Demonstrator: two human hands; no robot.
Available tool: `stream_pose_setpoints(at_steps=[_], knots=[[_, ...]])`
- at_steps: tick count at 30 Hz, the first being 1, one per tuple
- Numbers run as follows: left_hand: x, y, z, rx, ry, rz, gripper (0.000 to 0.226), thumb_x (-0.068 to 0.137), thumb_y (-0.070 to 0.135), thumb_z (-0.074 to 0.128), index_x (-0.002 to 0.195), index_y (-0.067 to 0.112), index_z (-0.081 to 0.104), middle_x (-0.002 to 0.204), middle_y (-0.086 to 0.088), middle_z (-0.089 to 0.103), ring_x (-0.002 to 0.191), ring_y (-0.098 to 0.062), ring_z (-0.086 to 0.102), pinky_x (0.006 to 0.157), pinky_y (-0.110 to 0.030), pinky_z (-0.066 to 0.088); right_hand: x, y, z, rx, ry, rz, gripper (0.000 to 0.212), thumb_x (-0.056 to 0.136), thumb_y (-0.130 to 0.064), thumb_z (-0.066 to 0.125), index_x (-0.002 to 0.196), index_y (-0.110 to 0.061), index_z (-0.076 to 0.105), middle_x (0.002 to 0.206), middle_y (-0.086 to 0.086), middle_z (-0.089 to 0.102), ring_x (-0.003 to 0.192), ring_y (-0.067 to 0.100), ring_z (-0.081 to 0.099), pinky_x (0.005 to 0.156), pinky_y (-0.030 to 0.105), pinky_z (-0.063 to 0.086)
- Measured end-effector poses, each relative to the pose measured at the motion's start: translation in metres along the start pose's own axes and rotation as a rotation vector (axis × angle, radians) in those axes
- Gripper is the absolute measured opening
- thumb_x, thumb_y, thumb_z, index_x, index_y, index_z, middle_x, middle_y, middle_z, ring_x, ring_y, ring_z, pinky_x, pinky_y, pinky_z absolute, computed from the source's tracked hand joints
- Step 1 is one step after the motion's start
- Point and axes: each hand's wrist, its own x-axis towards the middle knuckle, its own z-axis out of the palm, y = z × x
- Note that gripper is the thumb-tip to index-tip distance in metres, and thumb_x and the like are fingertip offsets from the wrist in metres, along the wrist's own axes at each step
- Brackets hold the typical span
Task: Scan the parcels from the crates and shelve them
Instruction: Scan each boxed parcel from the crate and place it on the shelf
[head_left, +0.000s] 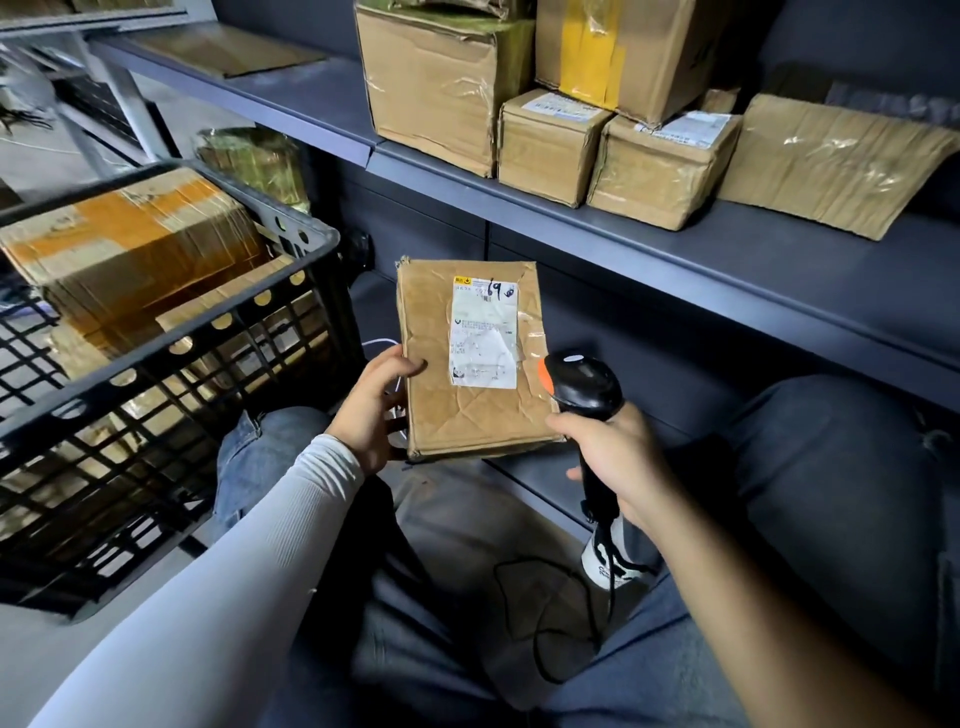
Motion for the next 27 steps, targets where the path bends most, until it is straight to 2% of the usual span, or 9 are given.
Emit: stream_pose_setpoints(at_steps=[3, 7, 10, 13, 14, 16, 19, 23, 27], knots=[[-0.002, 0.001, -0.006, -0.027, -0.004, -0.046, 0.051, 0.058, 0.054, 0.073, 0.106, 0.038, 0.072, 0.101, 0.001, 0.071, 0.102, -0.027, 0.060, 0.076, -0.039, 0.049, -0.001, 0.000, 0.005, 0.054, -0.027, -0.020, 0.013, 0.085, -0.019, 0.083, 0.090, -0.029, 0.075, 0.090, -0.015, 0.077, 0.092, 0.013, 0.069, 0.072, 0.041, 0.064], [-0.009, 0.009, -0.011, -0.020, -0.028, 0.004, 0.044, 0.078, 0.059, 0.070, 0.117, 0.038, 0.071, 0.107, 0.006, 0.074, 0.099, -0.020, 0.066, 0.069, -0.032, 0.052, -0.002, -0.002, 0.012, 0.096, -0.082, -0.047, 0.019, 0.085, -0.017, 0.084, 0.102, -0.027, 0.080, 0.102, -0.008, 0.080, 0.102, 0.017, 0.074, 0.079, 0.042, 0.061], [-0.014, 0.017, -0.010, -0.025, -0.081, 0.126, 0.036, 0.101, 0.039, 0.057, 0.131, 0.021, 0.063, 0.082, 0.011, 0.072, 0.067, -0.002, 0.066, 0.053, -0.018, 0.051, -0.004, -0.008, 0.015, 0.183, -0.101, -0.116, 0.027, 0.087, -0.007, 0.080, 0.108, -0.023, 0.079, 0.108, -0.007, 0.079, 0.106, 0.011, 0.073, 0.095, 0.034, 0.055], [-0.024, 0.023, -0.005, -0.011, -0.111, 0.182, 0.041, 0.101, 0.024, 0.059, 0.142, 0.026, 0.060, 0.124, 0.001, 0.074, 0.105, -0.013, 0.072, 0.071, -0.024, 0.058, -0.006, -0.021, 0.016, 0.292, -0.087, -0.145, 0.026, 0.087, 0.001, 0.077, 0.100, -0.021, 0.078, 0.091, -0.013, 0.079, 0.086, 0.001, 0.072, 0.083, 0.025, 0.052], [-0.029, 0.025, -0.002, -0.021, -0.111, 0.188, 0.041, 0.101, 0.021, 0.058, 0.142, 0.028, 0.061, 0.130, 0.000, 0.072, 0.108, -0.014, 0.072, 0.071, -0.024, 0.059, -0.006, -0.025, 0.017, 0.307, -0.081, -0.146, 0.026, 0.086, 0.002, 0.077, 0.097, -0.021, 0.077, 0.083, -0.015, 0.077, 0.077, -0.001, 0.070, 0.079, 0.025, 0.051], [-0.036, 0.027, 0.001, -0.041, -0.109, 0.191, 0.038, 0.102, 0.016, 0.056, 0.138, 0.028, 0.062, 0.125, 0.001, 0.074, 0.100, -0.010, 0.074, 0.066, -0.022, 0.059, -0.007, -0.030, 0.019, 0.308, -0.077, -0.133, 0.024, 0.085, 0.002, 0.078, 0.094, -0.021, 0.077, 0.078, -0.015, 0.074, 0.074, 0.000, 0.068, 0.080, 0.031, 0.051], [-0.042, 0.026, 0.005, -0.052, -0.116, 0.194, 0.034, 0.103, 0.016, 0.054, 0.134, 0.029, 0.064, 0.115, 0.004, 0.077, 0.091, -0.008, 0.074, 0.062, -0.021, 0.058, -0.010, -0.036, 0.019, 0.277, -0.057, -0.118, 0.023, 0.083, -0.003, 0.082, 0.091, -0.025, 0.079, 0.083, -0.013, 0.076, 0.083, 0.005, 0.070, 0.092, 0.043, 0.053], [-0.037, 0.026, 0.007, -0.097, -0.111, 0.163, 0.036, 0.101, 0.018, 0.057, 0.136, 0.027, 0.062, 0.115, 0.005, 0.076, 0.090, -0.008, 0.073, 0.060, -0.023, 0.057, -0.009, -0.046, 0.011, 0.254, -0.083, -0.149, 0.026, 0.084, -0.001, 0.080, 0.088, -0.026, 0.078, 0.078, -0.015, 0.075, 0.075, 0.000, 0.070, 0.092, 0.042, 0.053], [-0.032, 0.020, 0.006, -0.148, -0.086, 0.127, 0.043, 0.096, 0.020, 0.063, 0.136, 0.033, 0.062, 0.131, -0.001, 0.072, 0.108, -0.021, 0.072, 0.079, -0.040, 0.056, -0.010, -0.044, 0.012, 0.166, -0.097, -0.135, 0.024, 0.079, -0.013, 0.086, 0.091, -0.033, 0.079, 0.087, -0.014, 0.076, 0.086, 0.006, 0.071, 0.100, 0.052, 0.054]])
